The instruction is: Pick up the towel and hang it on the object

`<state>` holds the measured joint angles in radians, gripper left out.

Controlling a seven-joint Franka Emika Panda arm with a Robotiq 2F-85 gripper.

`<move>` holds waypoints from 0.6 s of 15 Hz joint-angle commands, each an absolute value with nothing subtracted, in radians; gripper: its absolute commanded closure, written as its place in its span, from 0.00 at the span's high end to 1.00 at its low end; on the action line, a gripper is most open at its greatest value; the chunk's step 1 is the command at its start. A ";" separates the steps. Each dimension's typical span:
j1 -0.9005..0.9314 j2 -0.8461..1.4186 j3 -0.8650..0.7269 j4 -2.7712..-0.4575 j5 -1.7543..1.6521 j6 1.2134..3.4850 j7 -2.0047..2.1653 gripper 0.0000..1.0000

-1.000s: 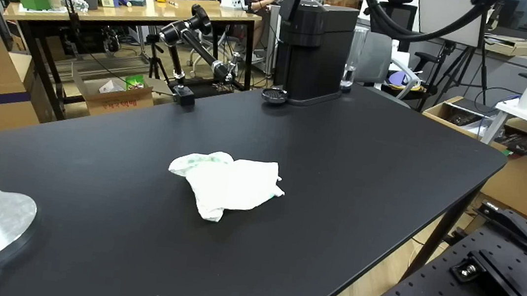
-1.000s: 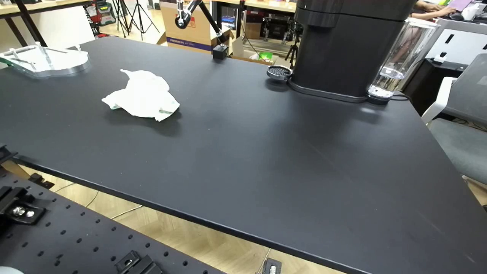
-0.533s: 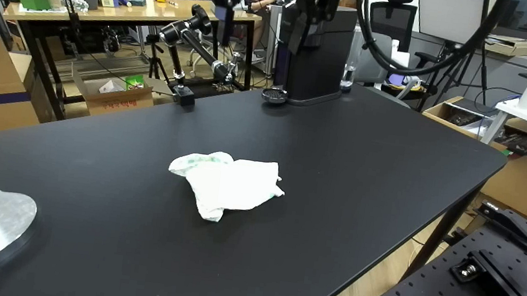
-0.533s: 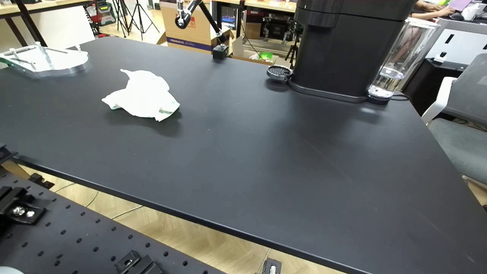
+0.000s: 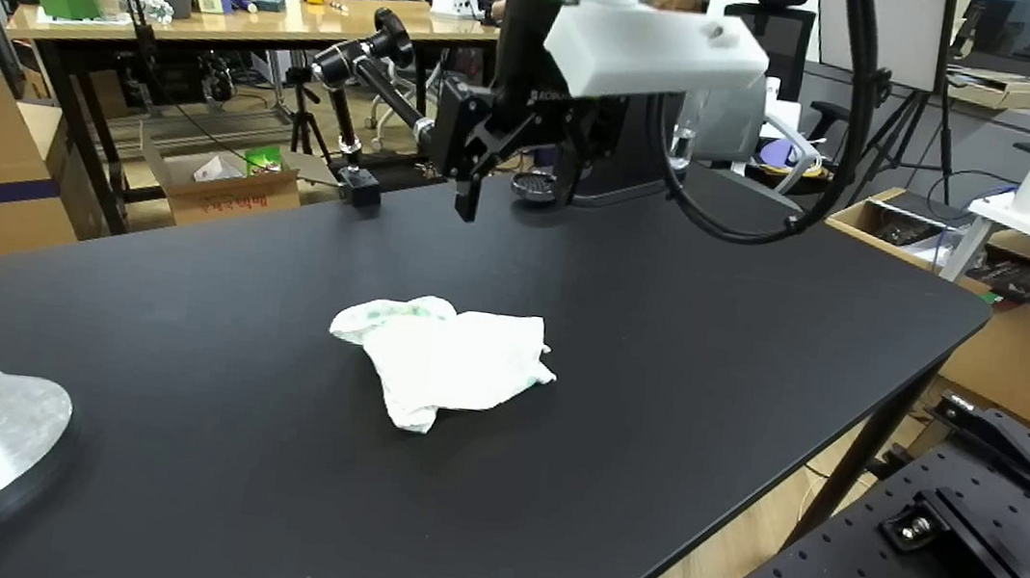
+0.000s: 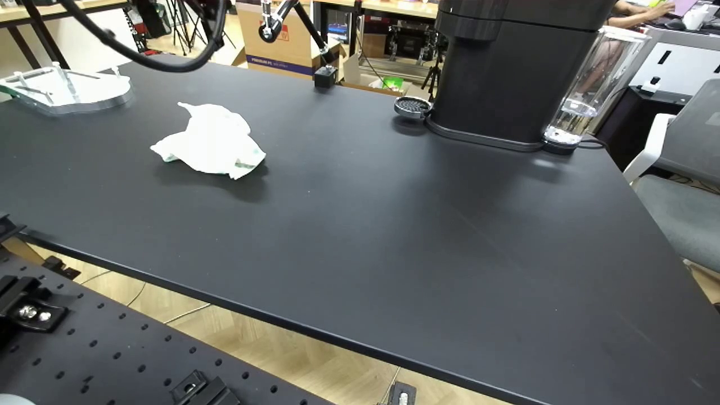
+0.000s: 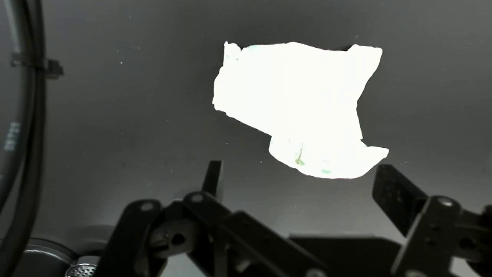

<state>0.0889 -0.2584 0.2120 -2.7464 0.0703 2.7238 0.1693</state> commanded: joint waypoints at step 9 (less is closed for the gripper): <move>0.092 -0.040 0.151 -2.683 0.010 2.847 0.054 1.00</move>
